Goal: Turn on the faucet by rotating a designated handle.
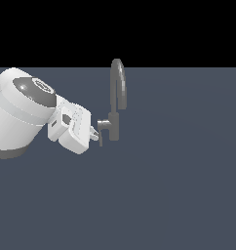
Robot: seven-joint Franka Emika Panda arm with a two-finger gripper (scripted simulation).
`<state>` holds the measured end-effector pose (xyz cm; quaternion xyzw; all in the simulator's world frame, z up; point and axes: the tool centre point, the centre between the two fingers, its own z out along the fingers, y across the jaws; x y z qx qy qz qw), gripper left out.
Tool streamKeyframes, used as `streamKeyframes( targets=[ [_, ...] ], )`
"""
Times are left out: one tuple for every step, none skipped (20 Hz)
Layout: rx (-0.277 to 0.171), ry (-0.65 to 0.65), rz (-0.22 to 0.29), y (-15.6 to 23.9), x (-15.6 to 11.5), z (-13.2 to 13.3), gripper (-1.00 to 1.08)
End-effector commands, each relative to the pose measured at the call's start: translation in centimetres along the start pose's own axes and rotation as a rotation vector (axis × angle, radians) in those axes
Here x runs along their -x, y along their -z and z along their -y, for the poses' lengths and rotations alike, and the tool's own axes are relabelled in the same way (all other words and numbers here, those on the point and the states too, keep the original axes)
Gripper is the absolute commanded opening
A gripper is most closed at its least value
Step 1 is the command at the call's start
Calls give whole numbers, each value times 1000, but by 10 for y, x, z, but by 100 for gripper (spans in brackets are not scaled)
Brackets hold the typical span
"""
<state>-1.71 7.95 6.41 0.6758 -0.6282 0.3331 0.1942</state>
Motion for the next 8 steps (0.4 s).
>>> streamKeyframes(
  targets=[
    [25,12,-14,-22,6,-4,-100],
    [28,13,-14,-25,8,-3,-100],
    [31,13,-14,-28,10,-2,-100],
    [34,14,-14,-31,12,0,-100],
    [36,14,-15,-34,14,1,-100],
    [39,15,-15,-37,16,2,-100],
    [42,16,-15,-39,18,3,-100],
    [42,16,-15,-39,18,3,-100]
  ],
)
